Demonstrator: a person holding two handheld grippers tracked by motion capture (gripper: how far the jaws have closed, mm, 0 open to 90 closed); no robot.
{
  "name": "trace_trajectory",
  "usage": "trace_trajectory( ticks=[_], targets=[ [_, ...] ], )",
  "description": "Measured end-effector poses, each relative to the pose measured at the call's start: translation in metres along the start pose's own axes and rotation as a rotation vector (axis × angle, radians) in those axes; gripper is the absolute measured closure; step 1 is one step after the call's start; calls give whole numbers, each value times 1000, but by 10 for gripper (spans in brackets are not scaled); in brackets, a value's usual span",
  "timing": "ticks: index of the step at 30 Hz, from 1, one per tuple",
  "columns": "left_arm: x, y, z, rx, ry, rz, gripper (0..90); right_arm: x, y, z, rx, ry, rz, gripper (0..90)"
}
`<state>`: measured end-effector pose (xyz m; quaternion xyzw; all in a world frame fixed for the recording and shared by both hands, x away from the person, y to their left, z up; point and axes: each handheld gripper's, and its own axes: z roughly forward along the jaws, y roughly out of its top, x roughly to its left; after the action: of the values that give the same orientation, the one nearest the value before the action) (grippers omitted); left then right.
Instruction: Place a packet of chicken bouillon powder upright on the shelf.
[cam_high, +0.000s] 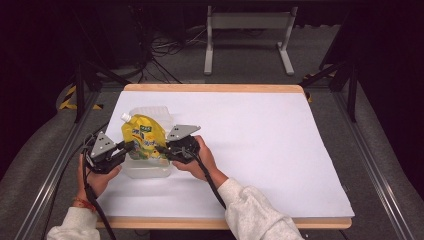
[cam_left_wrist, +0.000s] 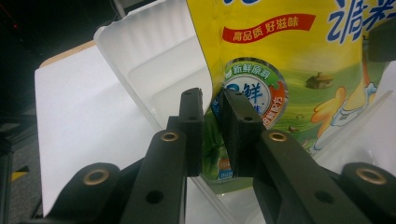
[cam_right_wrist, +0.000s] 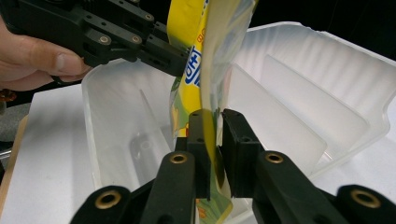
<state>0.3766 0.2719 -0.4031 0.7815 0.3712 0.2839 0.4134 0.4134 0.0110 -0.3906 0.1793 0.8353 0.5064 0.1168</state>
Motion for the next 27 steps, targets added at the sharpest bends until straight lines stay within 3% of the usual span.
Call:
trace_trajectory(
  ticks=[10, 19, 27],
  targets=[
    [-4, 3, -4, -10, 40, -4, 723, 1, 3, -10, -11, -15, -12, 790],
    [-8, 16, -21, -103, 53, -27, 692, 2, 10, -19, -21, -30, -37, 784],
    [-12, 19, -31, -125, 57, -28, 694, 2, 14, -29, -24, -36, -47, 762]
  ],
)
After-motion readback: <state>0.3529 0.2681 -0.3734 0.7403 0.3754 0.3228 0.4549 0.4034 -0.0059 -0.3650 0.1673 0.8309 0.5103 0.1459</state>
